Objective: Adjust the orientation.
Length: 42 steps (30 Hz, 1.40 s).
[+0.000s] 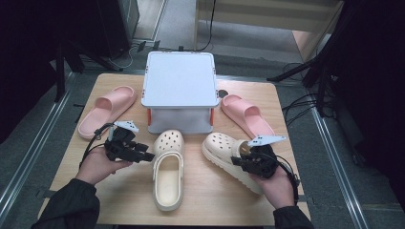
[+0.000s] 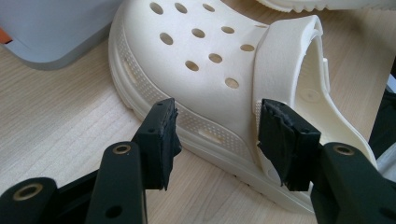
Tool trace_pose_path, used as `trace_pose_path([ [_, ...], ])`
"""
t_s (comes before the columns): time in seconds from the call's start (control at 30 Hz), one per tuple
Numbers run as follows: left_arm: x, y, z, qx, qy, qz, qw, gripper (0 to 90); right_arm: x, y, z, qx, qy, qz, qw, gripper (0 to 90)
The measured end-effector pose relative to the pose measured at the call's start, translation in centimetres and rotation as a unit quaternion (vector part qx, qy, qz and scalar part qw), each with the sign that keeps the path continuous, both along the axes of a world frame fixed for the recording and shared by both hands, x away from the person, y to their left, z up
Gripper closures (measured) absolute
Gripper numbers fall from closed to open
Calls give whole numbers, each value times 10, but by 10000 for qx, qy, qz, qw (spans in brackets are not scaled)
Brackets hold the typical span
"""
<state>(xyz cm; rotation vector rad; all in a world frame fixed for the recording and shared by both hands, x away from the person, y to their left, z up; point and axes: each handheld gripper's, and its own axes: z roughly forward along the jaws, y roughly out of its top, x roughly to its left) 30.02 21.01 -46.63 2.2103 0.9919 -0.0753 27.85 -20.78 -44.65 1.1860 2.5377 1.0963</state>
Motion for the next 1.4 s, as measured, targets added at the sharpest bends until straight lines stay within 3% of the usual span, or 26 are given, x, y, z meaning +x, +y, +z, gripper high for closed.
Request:
trace_pose_path([
  [0.47, -7, 0, -3, 64, -66, 18, 10000, 474, 14, 42, -7, -121, 47, 9, 9999, 776],
  [0.63, -8, 1, -5, 10, -34, -11, 10000, 473, 13, 51, -11, -175, 42, 10, 9998, 774],
  [1.07, -14, 2, -7, 113, -108, -3, 9999, 468, 4, 85, -26, -331, 180, 194, 9991, 745],
  [1.4, -17, 2, -7, 127, -101, 5, 9999, 462, 2, 99, -29, -162, 283, 229, 9992, 695],
])
